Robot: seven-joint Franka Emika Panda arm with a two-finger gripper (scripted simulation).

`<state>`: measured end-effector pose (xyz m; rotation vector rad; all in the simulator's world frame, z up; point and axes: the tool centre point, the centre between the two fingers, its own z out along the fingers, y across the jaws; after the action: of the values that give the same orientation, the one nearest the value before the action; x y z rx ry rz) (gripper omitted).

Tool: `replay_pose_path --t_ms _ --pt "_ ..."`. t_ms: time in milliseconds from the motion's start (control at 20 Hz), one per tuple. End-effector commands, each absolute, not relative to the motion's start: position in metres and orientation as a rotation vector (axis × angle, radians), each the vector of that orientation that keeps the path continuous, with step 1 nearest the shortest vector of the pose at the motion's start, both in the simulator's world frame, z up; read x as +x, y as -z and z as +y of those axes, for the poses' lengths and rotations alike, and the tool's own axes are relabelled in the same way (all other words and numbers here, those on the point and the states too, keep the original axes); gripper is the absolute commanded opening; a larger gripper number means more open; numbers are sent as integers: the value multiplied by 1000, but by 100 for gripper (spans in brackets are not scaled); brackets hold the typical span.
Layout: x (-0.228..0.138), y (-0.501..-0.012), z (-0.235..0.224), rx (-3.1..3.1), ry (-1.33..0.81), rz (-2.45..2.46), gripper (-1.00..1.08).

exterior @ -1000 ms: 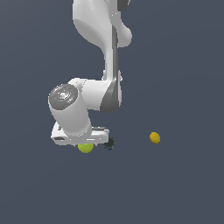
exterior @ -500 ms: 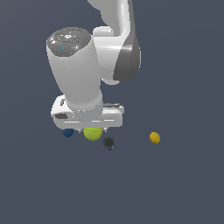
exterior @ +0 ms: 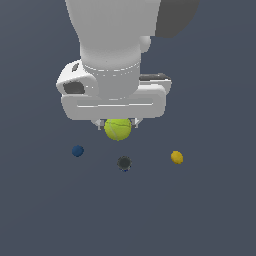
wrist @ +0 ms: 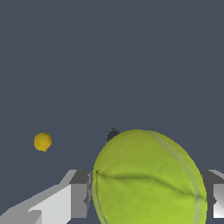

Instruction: Pick up a designated object from a clutter of objects.

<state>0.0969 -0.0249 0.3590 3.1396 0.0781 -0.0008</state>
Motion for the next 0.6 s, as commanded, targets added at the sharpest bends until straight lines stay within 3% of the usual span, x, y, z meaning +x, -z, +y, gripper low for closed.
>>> replay_pose_path --t_ms 0,550 --pt "96 -382 -16 3139 1 77 -100" --pt "98 -433 4 3141 0 78 -100"
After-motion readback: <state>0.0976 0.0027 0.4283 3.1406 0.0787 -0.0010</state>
